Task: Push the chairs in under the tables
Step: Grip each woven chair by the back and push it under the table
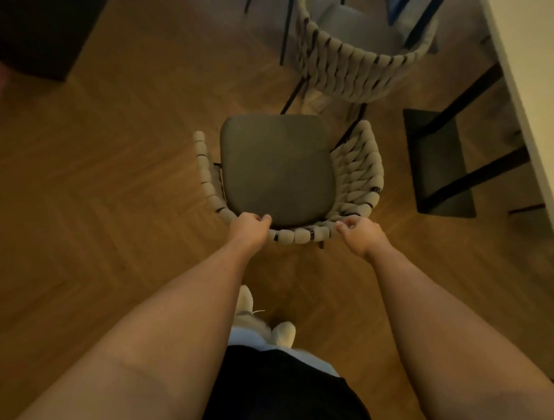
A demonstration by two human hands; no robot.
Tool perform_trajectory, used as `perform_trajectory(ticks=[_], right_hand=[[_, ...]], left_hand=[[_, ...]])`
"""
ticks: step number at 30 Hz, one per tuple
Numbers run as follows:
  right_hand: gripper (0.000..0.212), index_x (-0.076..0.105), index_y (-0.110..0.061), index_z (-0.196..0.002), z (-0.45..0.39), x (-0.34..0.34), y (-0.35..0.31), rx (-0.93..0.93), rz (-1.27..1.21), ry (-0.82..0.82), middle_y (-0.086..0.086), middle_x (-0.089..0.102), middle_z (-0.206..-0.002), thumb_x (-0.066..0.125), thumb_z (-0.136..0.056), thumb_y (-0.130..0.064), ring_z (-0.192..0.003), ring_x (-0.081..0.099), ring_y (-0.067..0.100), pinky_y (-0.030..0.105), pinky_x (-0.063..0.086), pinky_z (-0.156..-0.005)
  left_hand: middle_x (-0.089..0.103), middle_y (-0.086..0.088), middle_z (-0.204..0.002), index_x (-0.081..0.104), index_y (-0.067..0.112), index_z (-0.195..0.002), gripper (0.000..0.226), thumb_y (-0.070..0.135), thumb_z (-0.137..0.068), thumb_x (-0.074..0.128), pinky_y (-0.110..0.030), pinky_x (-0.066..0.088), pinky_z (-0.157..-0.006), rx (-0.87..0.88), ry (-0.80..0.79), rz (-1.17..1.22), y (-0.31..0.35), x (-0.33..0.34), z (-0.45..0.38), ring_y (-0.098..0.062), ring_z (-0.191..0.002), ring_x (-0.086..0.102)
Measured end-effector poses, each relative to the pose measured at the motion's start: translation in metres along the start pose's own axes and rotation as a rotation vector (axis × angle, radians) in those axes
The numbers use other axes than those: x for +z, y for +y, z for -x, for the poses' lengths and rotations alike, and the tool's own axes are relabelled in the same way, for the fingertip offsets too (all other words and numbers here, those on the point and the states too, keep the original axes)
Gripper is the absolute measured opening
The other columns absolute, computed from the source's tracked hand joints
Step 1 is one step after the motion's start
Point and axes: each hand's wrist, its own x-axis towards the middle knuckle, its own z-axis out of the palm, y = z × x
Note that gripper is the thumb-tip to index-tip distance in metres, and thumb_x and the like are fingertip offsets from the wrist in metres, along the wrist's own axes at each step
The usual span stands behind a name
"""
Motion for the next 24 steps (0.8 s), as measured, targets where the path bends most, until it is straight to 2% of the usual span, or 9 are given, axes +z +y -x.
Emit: perform_trajectory(ticks=[4, 8, 11, 14, 16, 17, 19, 21, 24], right_hand=[[0.037, 0.062, -0.022, -0.129, -0.018, 0.002, 0.013, 0.071, -0.073, -0.022, 0.003, 0.065, -0.107, 0.045, -0.106, -0.044, -0.101, 0.062, 0.022, 0.04, 0.053, -0.089], [0.04, 0.062, -0.018, -0.126, -0.042, 0.006, 0.033, 0.155, -0.119, -0.041, 0.006, 0.069, -0.102, 0.047, -0.104, -0.048, -0.091, 0.064, 0.022, 0.033, 0.048, -0.07], [0.049, 0.062, -0.015, -0.128, -0.067, 0.014, 0.052, 0.249, -0.185, -0.066, 0.009, 0.071, -0.11, 0.049, -0.101, -0.054, -0.098, 0.066, 0.028, 0.033, 0.047, -0.072], [0.058, 0.064, -0.009, -0.122, -0.095, 0.024, 0.067, 0.348, -0.263, -0.096, 0.01, 0.07, -0.105, 0.051, -0.097, -0.06, -0.091, 0.067, 0.029, 0.038, 0.054, -0.072], [0.061, 0.062, -0.009, -0.122, -0.114, 0.031, 0.075, 0.423, -0.38, -0.111, 0.01, 0.068, -0.105, 0.055, -0.093, -0.062, -0.092, 0.066, 0.029, 0.044, 0.058, -0.082], [0.063, 0.06, -0.01, -0.124, -0.124, 0.034, 0.079, 0.451, -0.457, -0.108, 0.01, 0.067, -0.107, 0.057, -0.092, -0.063, -0.094, 0.066, 0.029, 0.046, 0.057, -0.088], [0.072, 0.057, -0.011, -0.132, -0.141, 0.038, 0.084, 0.518, -0.593, -0.093, 0.009, 0.066, -0.114, 0.059, -0.087, -0.067, -0.099, 0.066, 0.029, 0.048, 0.056, -0.094], [0.077, 0.054, -0.01, -0.136, -0.158, 0.039, 0.089, 0.579, -0.708, -0.071, 0.009, 0.065, -0.121, 0.064, -0.085, -0.066, -0.105, 0.065, 0.03, 0.048, 0.055, -0.096], [0.066, 0.055, -0.009, -0.134, -0.18, 0.041, 0.092, 0.688, -0.997, -0.019, 0.009, 0.062, -0.128, 0.076, -0.086, -0.049, -0.113, 0.063, 0.029, 0.045, 0.056, -0.095]], left_hand=[[0.073, -0.009, -0.1, 0.068, 0.014, -0.112, 0.043, 0.051, -0.097, 0.052, -0.045, 0.061, -0.09, -0.201, 0.047, 0.117, -0.004, 0.016, -0.021, -0.028, -0.093, 0.071], [0.073, -0.013, -0.105, 0.067, 0.008, -0.116, 0.055, 0.057, -0.091, 0.058, -0.044, 0.061, -0.087, -0.437, 0.134, 0.282, -0.025, 0.035, -0.044, -0.032, -0.094, 0.071], [0.071, -0.018, -0.116, 0.064, 0.007, -0.123, 0.053, 0.052, -0.095, 0.058, -0.044, 0.057, -0.086, -0.562, 0.149, 0.362, -0.025, 0.044, -0.036, -0.036, -0.105, 0.069], [0.069, -0.018, -0.119, 0.062, 0.004, -0.125, 0.052, 0.047, -0.096, 0.058, -0.047, 0.056, -0.1, -0.618, 0.177, 0.519, -0.027, 0.056, -0.041, -0.036, -0.112, 0.067], [0.065, -0.012, -0.106, 0.057, 0.008, -0.118, 0.047, 0.051, -0.099, 0.056, -0.047, 0.053, -0.104, -0.638, 0.178, 0.635, -0.019, 0.065, -0.041, -0.031, -0.103, 0.064], [0.063, -0.01, -0.107, 0.056, 0.013, -0.122, 0.045, 0.052, -0.1, 0.056, -0.046, 0.051, -0.106, -0.643, 0.178, 0.72, -0.016, 0.069, -0.045, -0.03, -0.103, 0.062], [0.062, -0.011, -0.13, 0.052, 0.01, -0.142, 0.06, 0.051, -0.099, 0.059, -0.047, 0.048, -0.109, -0.653, 0.188, 0.923, -0.013, 0.079, -0.055, -0.031, -0.119, 0.061], [0.055, -0.011, -0.148, 0.048, 0.011, -0.149, 0.064, 0.045, -0.098, 0.064, -0.047, 0.045, -0.114, -0.634, 0.229, 1.029, -0.012, 0.088, -0.07, -0.031, -0.134, 0.055], [0.057, -0.009, -0.146, 0.049, 0.013, -0.147, 0.056, 0.036, -0.099, 0.066, -0.044, 0.045, -0.114, -0.606, 0.276, 1.14, -0.005, 0.095, -0.086, -0.026, -0.134, 0.056]])
